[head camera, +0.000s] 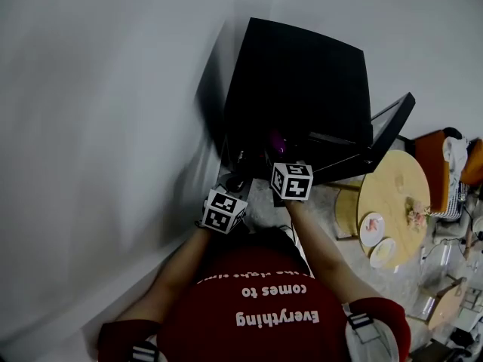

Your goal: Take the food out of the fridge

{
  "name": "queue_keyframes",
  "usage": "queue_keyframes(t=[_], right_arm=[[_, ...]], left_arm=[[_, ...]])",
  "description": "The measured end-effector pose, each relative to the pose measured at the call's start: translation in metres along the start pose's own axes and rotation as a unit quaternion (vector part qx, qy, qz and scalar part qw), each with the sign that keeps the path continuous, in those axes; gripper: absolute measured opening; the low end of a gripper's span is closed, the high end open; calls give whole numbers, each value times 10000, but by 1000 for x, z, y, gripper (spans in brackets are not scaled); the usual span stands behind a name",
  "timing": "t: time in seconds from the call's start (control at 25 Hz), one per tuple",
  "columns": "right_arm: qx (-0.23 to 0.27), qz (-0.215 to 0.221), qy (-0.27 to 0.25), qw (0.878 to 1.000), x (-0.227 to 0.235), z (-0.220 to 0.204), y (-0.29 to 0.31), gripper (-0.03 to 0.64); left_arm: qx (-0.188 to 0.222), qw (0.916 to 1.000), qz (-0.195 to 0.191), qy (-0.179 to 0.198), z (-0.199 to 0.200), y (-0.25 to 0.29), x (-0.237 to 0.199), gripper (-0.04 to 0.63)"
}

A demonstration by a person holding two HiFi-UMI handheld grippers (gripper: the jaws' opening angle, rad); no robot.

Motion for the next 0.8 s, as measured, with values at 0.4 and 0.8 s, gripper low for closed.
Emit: queue_keyframes(t=[0.4, 0.8], right_arm=[[-516, 1304, 2898, 9467, 26, -42, -67, 235], [-298, 2984, 5214, 7989, 41, -62, -128, 235]], left_arm=[[148, 9997, -200, 3, 7, -1, 15, 6], [801, 9932, -784, 311, 40, -10, 58, 6]])
Point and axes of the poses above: the fingertips, and each gripper's own axes: y forward along the fingers, x to its right, z out of its top, the point moved 8 cm from there along -y, backward along the fingers, and after that the axes turned 15 degrees about y, right-handed, at the moved point
